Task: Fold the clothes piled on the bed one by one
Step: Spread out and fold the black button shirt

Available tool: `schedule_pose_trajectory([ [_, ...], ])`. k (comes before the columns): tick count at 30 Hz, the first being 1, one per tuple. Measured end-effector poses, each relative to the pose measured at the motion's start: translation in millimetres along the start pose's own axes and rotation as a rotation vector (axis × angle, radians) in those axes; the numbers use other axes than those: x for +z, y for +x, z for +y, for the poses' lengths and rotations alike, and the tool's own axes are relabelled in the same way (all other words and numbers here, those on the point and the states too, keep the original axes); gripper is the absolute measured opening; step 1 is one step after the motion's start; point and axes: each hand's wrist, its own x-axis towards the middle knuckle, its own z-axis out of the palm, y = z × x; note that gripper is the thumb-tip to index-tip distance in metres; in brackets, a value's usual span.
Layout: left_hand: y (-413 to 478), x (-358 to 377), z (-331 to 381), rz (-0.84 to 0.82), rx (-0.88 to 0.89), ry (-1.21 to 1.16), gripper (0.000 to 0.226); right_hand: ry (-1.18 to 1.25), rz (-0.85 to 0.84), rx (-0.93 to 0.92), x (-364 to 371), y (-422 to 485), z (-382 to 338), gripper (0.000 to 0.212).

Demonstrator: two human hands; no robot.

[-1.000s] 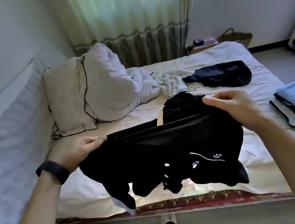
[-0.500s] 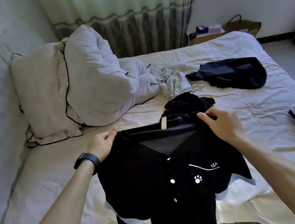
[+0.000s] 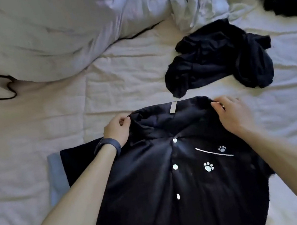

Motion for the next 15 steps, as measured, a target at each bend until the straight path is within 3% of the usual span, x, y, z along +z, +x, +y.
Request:
schedule_pose_trajectory([
  [3,22.5,25.1,-19.8,0.053,-0.036,0.060,0.016,-0.021,-0.095,0.027,42.1,10.9,18.2,0.037],
  [6,23.2,31.6,-22.9,0.188,-0.050,-0.016,0.014,0.078,-0.024,0.060,55.3,7.9,24.1,0.032],
  [11,1.7,29.3,-13.8,0.331,0.105,0.156,0.013,0.213,0.004,0.169,41.6,-4.7,11.1,0.035],
  [13,-3.0,25.2,-4.9,0.425,0.126,0.314,0.025,0.189,0.121,0.112,37.1,-17.0,-9.2,0.034],
  [15,-0.2,20.4,2.3,0.376,0.088,0.425,0.032,0.201,0.187,-0.035,38.9,-28.7,-37.0,0.032],
])
